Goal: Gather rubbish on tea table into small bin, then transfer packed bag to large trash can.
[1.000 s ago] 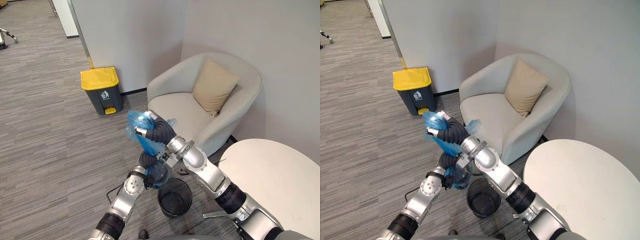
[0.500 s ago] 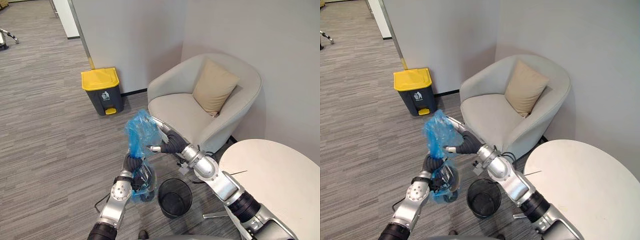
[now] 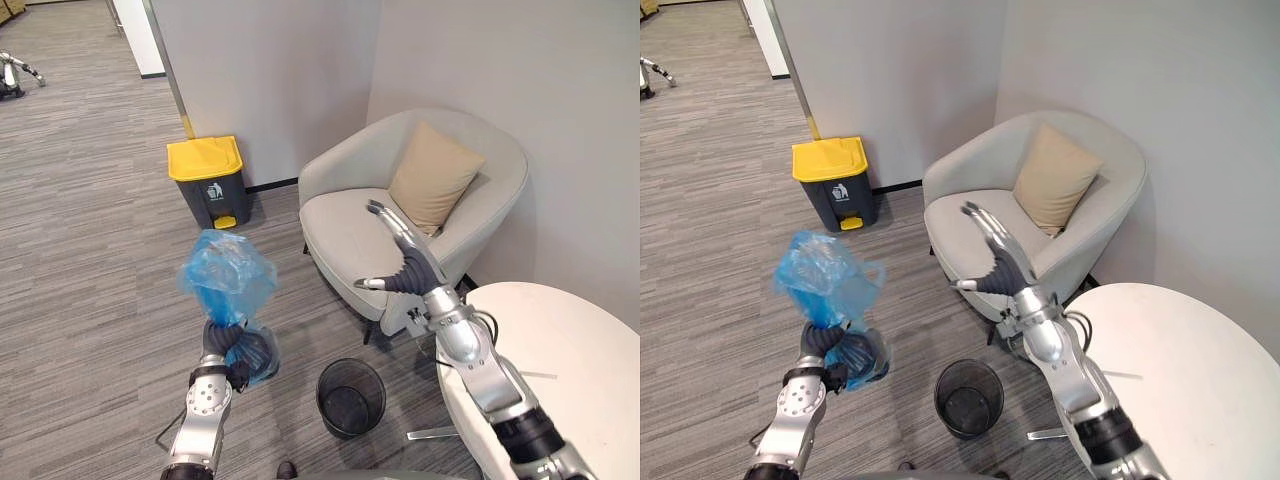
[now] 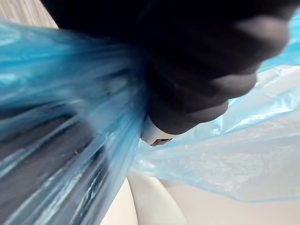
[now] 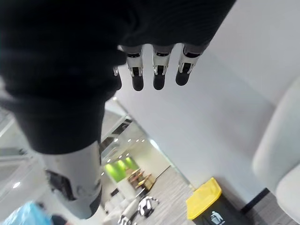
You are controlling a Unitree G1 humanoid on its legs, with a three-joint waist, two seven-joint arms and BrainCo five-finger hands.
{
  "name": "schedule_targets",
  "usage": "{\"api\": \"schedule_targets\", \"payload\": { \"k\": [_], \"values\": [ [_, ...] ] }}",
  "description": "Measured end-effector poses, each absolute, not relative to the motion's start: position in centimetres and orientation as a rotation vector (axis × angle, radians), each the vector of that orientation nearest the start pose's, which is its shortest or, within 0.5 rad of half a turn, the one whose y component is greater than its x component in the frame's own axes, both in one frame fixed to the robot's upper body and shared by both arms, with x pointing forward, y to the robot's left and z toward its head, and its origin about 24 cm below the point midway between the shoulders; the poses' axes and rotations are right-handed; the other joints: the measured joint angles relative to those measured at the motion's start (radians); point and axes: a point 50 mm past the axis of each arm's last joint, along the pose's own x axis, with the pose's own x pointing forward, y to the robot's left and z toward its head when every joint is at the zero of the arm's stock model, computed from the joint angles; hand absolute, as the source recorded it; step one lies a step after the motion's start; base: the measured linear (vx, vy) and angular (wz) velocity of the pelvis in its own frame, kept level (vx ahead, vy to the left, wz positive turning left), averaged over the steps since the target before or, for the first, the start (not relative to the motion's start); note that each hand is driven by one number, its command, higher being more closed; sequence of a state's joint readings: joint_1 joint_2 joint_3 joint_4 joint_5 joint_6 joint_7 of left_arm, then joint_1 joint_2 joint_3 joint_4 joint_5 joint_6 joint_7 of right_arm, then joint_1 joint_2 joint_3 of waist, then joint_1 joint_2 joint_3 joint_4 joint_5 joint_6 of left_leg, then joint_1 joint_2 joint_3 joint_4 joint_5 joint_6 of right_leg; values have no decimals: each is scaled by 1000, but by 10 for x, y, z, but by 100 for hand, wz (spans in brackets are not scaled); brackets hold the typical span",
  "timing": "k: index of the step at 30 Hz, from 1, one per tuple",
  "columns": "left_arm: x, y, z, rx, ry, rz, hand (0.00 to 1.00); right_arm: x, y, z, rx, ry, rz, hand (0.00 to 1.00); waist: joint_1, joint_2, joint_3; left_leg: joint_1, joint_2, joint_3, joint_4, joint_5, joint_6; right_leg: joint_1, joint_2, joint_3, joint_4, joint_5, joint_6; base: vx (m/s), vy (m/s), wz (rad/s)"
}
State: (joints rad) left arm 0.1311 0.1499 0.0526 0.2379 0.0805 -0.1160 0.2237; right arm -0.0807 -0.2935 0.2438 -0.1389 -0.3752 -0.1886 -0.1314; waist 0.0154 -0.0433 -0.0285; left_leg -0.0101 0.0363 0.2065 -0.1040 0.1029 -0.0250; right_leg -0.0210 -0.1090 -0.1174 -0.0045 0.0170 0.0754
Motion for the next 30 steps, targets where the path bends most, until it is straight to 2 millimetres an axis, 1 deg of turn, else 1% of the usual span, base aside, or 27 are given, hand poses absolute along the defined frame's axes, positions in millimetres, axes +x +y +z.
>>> {"api": "schedule_targets", "payload": {
  "k": [1,2,4,5,8,9,10,11,12,13,14,17,19,22,26,30],
  "values": [
    [204,217,-28,256,254,301,100,249,-132,89,-545,-382,147,0,0,0,0,-1,0,-2,0,-1,-2,1,0,-2,-1,0,0,12,3,4],
    [201,219,-32,257,273,305,100,247,-135,81,-518,-342,138,0,-1,0,0,-2,0,-3,0,-1,-2,1,0,-3,-1,0,0,6,4,4],
    [192,223,-49,250,361,323,100,241,-145,46,-401,-155,115,0,-3,2,1,-2,0,-7,0,-3,-4,5,0,-9,-9,2,2,-3,6,6],
    [189,224,-53,250,382,328,100,240,-148,37,-378,-108,105,0,-3,2,1,-3,0,-10,0,-4,-6,7,0,-12,-13,3,0,-6,6,8],
    [172,237,-70,250,493,380,100,230,-163,-12,-260,144,50,0,-2,6,5,-4,0,-16,0,-7,-9,19,1,-18,-34,7,-1,-2,5,7],
    [168,239,-73,250,511,389,100,228,-166,-19,-248,180,41,0,-2,8,7,-5,0,-16,0,-7,-9,19,1,-18,-34,7,-1,0,0,0],
    [160,244,-81,245,557,401,100,221,-173,-37,-215,272,23,0,-1,12,10,-5,-1,-16,0,-8,-9,19,1,-19,-35,7,-1,0,0,0],
    [158,245,-84,242,577,401,100,218,-176,-45,-207,313,16,0,0,13,11,-5,-1,-16,0,-8,-9,20,1,-19,-35,7,-1,0,0,0],
    [152,246,-91,240,614,402,100,210,-181,-60,-194,394,2,0,1,16,13,-5,-1,-17,0,-9,-9,21,1,-20,-36,6,-1,0,0,0],
    [149,247,-94,237,632,406,100,206,-183,-68,-193,435,-1,0,1,17,15,-5,-1,-18,0,-9,-8,22,1,-21,-37,6,-1,0,0,0],
    [143,248,-100,233,671,409,100,198,-186,-82,-197,516,2,0,1,20,21,-4,-1,-19,0,-9,-8,24,1,-22,-38,7,-1,0,0,0],
    [125,247,-117,220,784,399,100,174,-194,-113,-209,714,-10,0,0,22,32,2,-2,-22,0,-11,-7,36,2,-26,-46,7,0,21,0,2],
    [117,246,-124,213,830,390,100,165,-199,-122,-224,782,-19,0,-1,21,39,3,-2,-23,0,-12,-6,39,2,-26,-48,8,2,0,0,0],
    [109,244,-130,204,877,355,100,160,-208,-126,-264,823,-31,0,-2,22,59,13,-4,-28,0,-14,-7,53,1,-33,-50,6,6,6,1,5],
    [104,243,-135,208,914,324,100,159,-210,-127,-291,833,-24,0,-2,22,59,13,-4,-36,0,-15,-8,55,1,-42,-47,-2,7,11,-3,7],
    [95,240,-141,222,962,291,100,156,-211,-132,-312,881,-15,0,-2,24,60,17,-3,-38,0,-21,-9,54,0,-43,-32,-15,7,3,-1,1]
  ]
}}
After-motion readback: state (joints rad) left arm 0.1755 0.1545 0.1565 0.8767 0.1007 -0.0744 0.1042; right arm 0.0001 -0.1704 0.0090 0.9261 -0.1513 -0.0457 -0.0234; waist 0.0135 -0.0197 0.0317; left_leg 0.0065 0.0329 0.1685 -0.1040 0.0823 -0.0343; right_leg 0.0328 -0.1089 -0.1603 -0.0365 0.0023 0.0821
